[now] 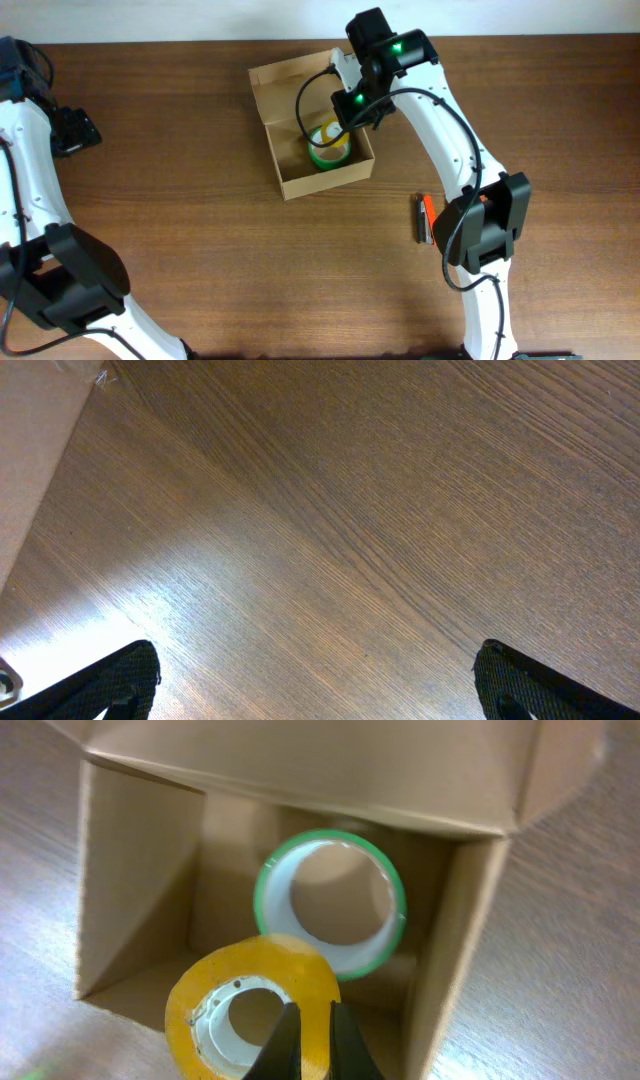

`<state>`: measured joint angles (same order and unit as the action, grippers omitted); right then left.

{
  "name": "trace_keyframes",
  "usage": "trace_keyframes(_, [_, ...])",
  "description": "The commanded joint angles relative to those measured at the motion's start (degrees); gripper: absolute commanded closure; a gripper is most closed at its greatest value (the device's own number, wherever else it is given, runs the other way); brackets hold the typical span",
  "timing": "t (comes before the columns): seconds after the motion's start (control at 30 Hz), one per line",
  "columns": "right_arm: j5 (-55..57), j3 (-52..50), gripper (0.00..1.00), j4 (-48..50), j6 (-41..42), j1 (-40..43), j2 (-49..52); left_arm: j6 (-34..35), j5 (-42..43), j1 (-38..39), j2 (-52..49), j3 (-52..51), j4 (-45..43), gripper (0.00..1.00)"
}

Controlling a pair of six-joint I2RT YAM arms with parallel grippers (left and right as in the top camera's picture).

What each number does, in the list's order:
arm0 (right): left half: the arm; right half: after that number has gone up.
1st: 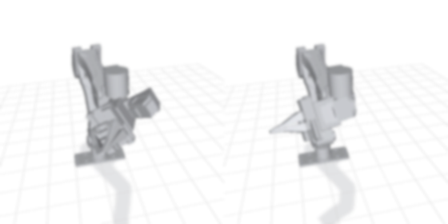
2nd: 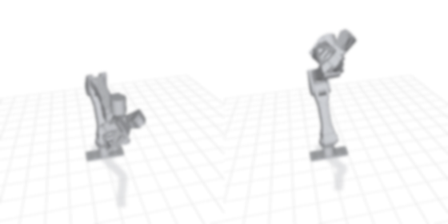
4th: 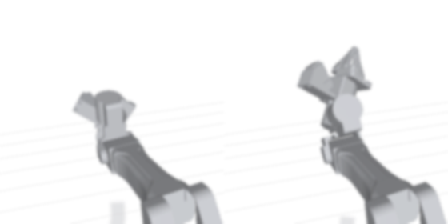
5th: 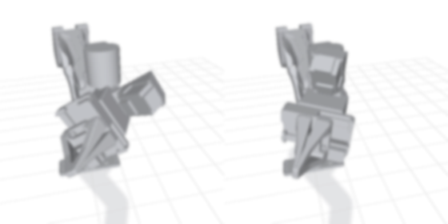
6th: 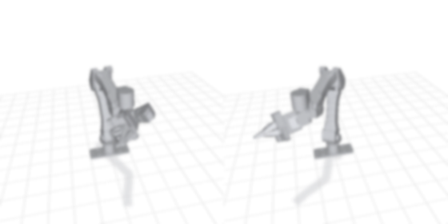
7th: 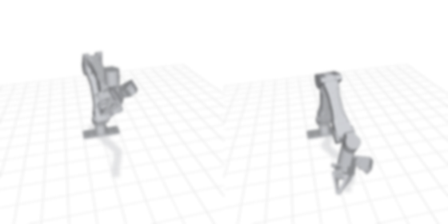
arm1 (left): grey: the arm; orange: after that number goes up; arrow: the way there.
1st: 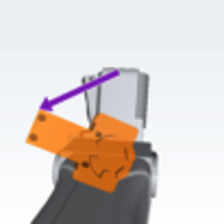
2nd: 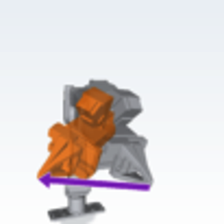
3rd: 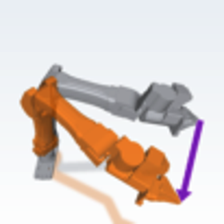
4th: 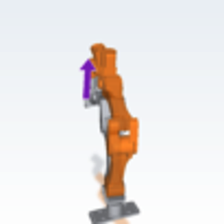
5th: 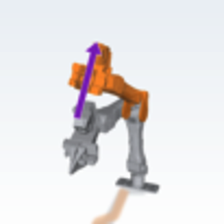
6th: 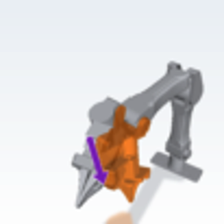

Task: Pack container
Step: 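Carry the yellow tape into the box, inside the green roll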

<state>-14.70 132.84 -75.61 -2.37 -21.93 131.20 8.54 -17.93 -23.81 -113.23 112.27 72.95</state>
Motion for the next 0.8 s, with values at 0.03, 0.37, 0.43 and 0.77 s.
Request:
trace_keyframes(0.03, [-0.07, -0.52, 0.96, 2.86, -1.97, -2.34, 1.33, -0.92, 0.17, -0.35, 0.42, -0.20, -0.11, 0.00])
trace_keyframes(0.37, [4.68, -0.57, 0.96, 4.09, -2.99, -2.43, 7.58, -0.92, 0.17, -0.35, 0.42, -0.17, -0.11, 0.00])
trace_keyframes(0.43, [5.07, -0.57, 0.96, 4.15, -2.99, -2.36, 8.22, -0.92, 0.17, -0.35, 0.39, -0.20, -0.11, 0.00])
trace_keyframes(0.77, [7.54, -0.57, 0.97, 7.54, -2.99, -1.62, 9.99, -0.92, 0.17, -0.35, 0.39, -0.20, -0.11, 0.00])
